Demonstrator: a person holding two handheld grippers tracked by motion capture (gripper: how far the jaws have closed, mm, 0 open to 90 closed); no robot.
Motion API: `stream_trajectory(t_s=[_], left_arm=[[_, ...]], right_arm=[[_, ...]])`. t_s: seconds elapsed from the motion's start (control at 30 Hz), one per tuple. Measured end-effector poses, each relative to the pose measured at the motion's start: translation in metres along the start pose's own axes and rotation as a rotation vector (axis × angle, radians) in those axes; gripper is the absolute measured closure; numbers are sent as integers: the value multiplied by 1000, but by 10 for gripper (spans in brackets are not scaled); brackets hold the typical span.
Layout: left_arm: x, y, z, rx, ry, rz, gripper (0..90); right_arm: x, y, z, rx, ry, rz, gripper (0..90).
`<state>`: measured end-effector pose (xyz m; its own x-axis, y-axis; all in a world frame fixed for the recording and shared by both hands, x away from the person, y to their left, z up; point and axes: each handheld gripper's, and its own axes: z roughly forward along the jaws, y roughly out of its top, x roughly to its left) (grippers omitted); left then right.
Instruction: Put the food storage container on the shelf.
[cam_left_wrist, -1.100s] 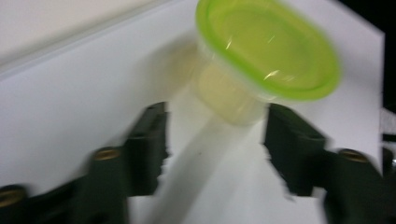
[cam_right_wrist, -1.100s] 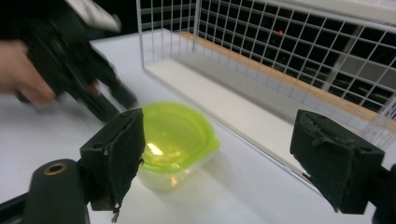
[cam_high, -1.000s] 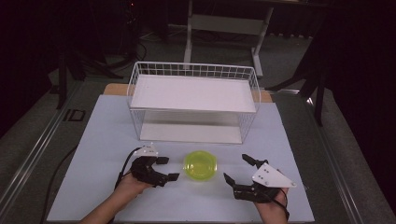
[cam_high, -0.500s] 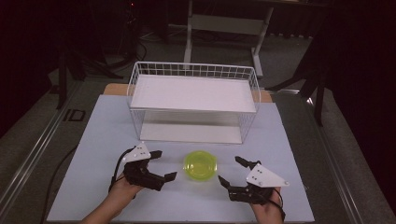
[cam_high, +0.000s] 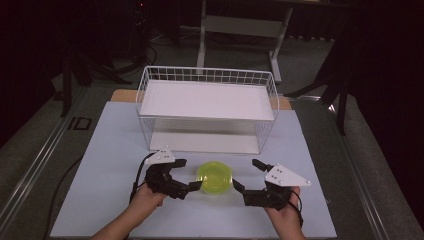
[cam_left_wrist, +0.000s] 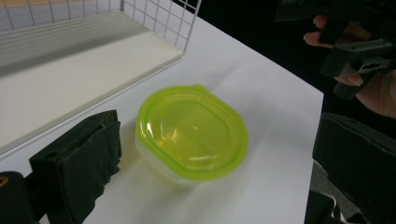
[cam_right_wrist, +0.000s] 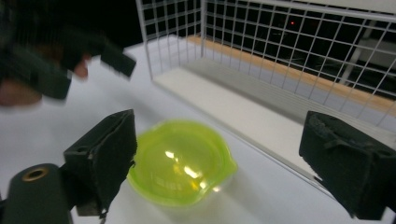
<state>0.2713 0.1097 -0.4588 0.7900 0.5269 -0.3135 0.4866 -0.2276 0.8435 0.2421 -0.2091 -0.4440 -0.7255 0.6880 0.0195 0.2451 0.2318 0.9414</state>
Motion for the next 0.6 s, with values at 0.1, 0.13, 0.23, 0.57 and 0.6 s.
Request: stream_trajectory(t_s=[0.1, 0.13, 0.23, 0.57, 0.6], left_arm=[[2, 2, 8, 19, -11, -3, 22], [2, 2, 11, 32, -9, -5, 22], [3, 2, 16, 52, 0, -6, 79], [27, -11, 35, 134, 97, -144, 312], [29, -13, 37, 148, 96, -156, 323]], right_arm=[[-5, 0, 8, 21, 5, 42, 110], [-7, 0, 11, 42, 4, 41, 121], [-9, -2, 17, 67, -9, 46, 146], [-20, -23, 46, 204, 0, 181, 287], [-20, -25, 48, 212, -5, 181, 287]])
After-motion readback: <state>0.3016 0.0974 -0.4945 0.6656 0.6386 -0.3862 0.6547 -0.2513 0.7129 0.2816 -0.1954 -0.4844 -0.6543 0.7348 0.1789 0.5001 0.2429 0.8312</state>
